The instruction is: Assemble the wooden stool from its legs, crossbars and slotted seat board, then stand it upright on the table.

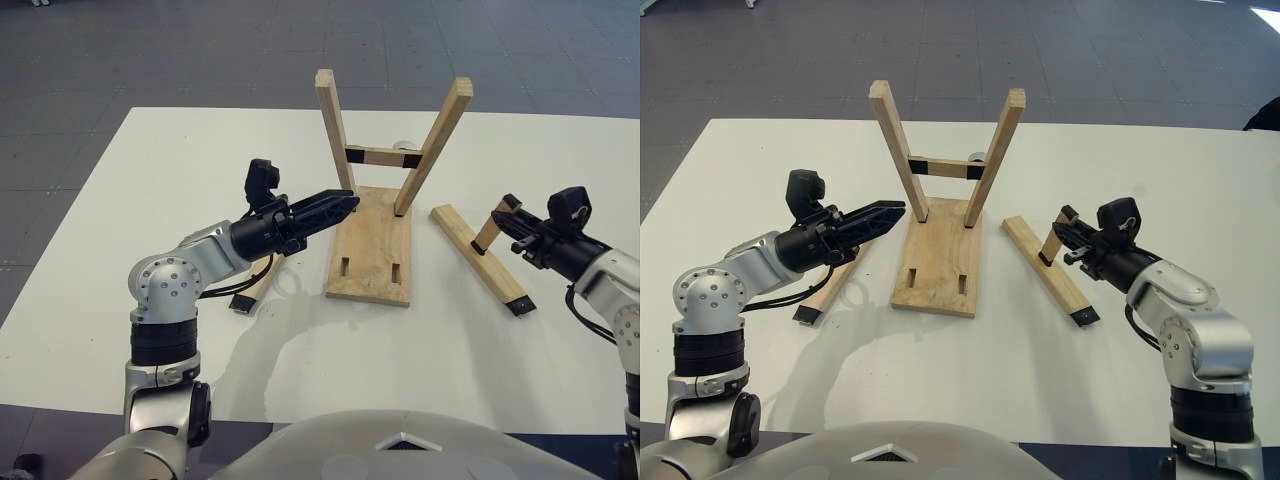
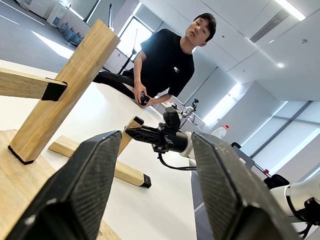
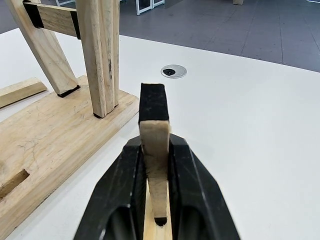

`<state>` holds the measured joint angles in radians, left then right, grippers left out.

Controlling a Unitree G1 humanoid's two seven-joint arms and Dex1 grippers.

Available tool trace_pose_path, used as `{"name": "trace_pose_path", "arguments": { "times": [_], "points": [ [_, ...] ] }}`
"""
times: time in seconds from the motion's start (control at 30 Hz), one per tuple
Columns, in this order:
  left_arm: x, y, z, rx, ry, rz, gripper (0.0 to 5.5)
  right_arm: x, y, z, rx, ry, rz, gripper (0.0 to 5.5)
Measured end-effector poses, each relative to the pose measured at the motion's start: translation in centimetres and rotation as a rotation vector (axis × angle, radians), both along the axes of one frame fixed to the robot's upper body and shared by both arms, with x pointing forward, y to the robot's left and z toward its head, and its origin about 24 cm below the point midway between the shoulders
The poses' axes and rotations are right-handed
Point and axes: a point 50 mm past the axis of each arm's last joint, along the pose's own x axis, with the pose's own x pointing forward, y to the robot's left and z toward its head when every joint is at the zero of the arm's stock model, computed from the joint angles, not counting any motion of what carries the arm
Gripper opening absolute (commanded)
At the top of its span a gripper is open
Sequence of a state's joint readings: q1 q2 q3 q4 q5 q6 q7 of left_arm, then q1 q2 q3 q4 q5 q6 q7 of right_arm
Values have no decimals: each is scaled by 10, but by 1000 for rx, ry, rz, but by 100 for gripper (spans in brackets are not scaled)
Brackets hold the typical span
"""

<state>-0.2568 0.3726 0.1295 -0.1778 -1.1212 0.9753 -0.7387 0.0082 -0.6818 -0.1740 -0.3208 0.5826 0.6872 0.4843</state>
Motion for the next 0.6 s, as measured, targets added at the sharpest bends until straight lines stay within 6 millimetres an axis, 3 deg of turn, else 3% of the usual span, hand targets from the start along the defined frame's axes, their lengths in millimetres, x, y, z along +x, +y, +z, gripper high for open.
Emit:
{"name": "trace_pose_path", "arguments": {
  "times": [0.07,0.27,0.33,0.5,0.6],
  "points": [
    [-1,0,-2,1,5,0,261,-3,2,-7,12,42,-1,131],
    [-3,-1,-3,3,12,-4,261,4,8,11,18,-32,8,246],
    [-3,-1,-4,3,12,-4,261,4,10,17,14,-49,9,246],
    [-3,0,-4,5,14,-4,261,19,11,84,86,-272,-29,246],
    [-3,0,-5,8,14,-1,261,31,16,100,113,-323,-62,227]
  ]
}}
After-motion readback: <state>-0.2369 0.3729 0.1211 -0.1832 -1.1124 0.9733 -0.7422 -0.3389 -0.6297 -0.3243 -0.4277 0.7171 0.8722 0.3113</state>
